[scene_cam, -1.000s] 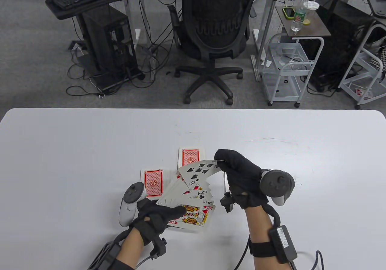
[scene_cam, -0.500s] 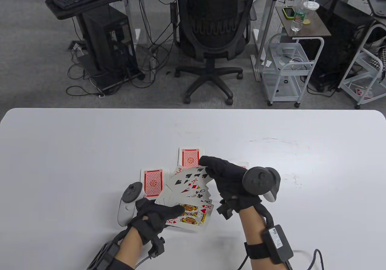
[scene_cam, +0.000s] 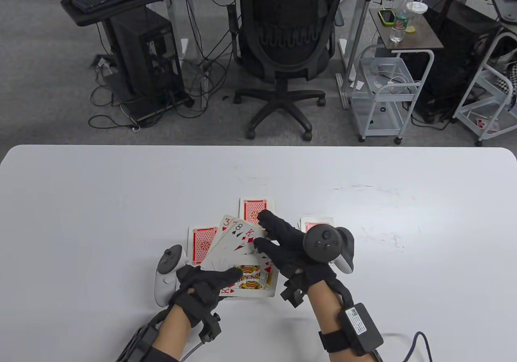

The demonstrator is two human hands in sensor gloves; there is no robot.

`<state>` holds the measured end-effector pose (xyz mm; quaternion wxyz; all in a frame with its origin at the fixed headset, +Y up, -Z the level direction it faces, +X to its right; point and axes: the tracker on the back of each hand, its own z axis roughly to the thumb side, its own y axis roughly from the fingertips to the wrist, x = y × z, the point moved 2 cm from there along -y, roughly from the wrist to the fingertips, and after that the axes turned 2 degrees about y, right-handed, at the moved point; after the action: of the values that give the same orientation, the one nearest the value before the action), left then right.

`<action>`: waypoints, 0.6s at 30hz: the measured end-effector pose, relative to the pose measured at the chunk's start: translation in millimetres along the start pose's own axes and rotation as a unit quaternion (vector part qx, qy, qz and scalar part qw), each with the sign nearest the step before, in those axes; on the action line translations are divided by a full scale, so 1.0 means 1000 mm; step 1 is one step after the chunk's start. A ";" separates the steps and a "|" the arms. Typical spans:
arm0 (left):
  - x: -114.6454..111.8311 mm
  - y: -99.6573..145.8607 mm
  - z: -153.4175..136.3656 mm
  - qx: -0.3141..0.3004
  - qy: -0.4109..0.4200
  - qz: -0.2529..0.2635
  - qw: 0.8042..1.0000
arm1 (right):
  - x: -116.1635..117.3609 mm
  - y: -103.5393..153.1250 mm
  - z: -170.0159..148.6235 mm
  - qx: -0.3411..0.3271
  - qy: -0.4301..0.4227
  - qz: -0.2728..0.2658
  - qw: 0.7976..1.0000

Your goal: Four-player card dealing with fan arrangement

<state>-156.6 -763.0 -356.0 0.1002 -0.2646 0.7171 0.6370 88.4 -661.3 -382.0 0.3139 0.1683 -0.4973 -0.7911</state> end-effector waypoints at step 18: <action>0.003 0.002 0.001 -0.013 0.015 0.021 1.000 | 0.003 0.003 0.005 0.007 0.003 -0.056 0.998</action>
<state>-160.8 -763.1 -355.8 0.0721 -0.2603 0.7156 0.6442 84.3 -660.6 -376.9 0.2696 0.1998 -0.4916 -0.8036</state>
